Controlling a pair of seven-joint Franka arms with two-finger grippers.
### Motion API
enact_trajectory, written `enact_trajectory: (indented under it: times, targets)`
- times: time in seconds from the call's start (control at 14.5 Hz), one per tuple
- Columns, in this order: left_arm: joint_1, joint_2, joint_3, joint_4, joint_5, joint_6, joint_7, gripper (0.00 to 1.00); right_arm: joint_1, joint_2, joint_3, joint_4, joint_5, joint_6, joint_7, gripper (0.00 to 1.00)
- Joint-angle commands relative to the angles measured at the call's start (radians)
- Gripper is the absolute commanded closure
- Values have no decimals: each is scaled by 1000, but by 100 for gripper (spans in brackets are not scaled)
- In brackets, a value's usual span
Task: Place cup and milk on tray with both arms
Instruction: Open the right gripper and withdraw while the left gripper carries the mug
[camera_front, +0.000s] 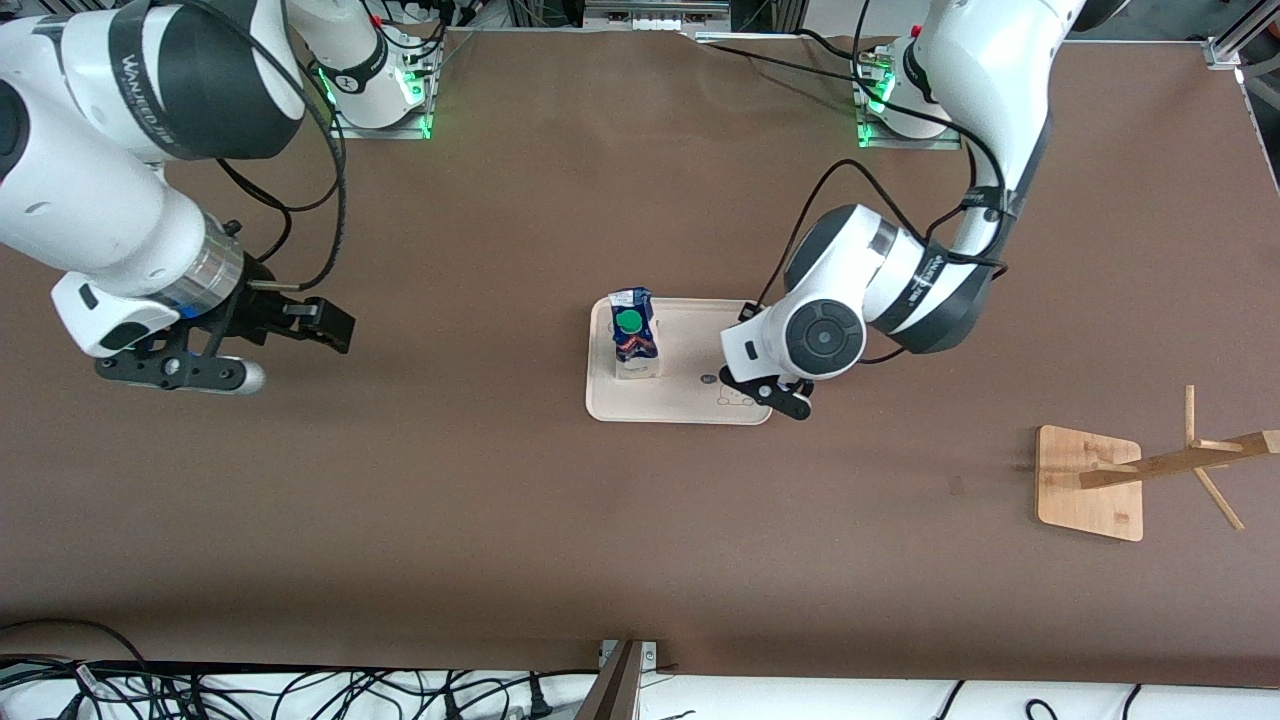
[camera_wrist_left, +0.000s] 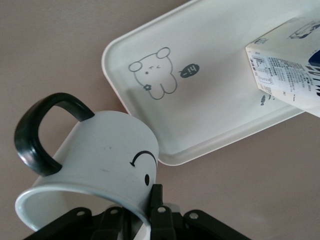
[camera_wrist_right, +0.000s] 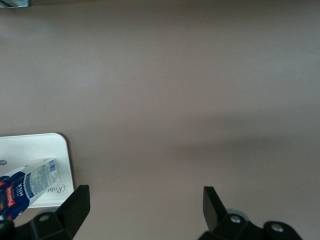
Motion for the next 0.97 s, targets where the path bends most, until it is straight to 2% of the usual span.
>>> enact_trajectory:
  times: [0.0,0.28,0.41,0.62,0.69,0.83,0.9]
  targets:
    - [-47,59,20,85,-12,-46,-3,100,-33,20,0,-3,-1,4,-5,0]
    - [-93,130,30,150,-14,-44,-83,100,-47,56,5,-1,24,40,-26,0]
    - [-108,145,32,152,-14,-41,-105,100,-50,70,3,-1,21,59,-84,0]
    - [-110,152,33,152,-17,-43,-121,100,-116,68,9,-11,33,73,-97,0]
    - [-110,152,33,152,-18,-43,-150,100,-151,61,43,-20,30,89,-103,0]
    - [-110,155,33,152,-53,-43,-216,100,-313,24,223,-31,-22,108,-112,0]
    - [-110,158,38,152,-72,-43,-224,100,-382,7,306,-38,-81,108,-113,0]
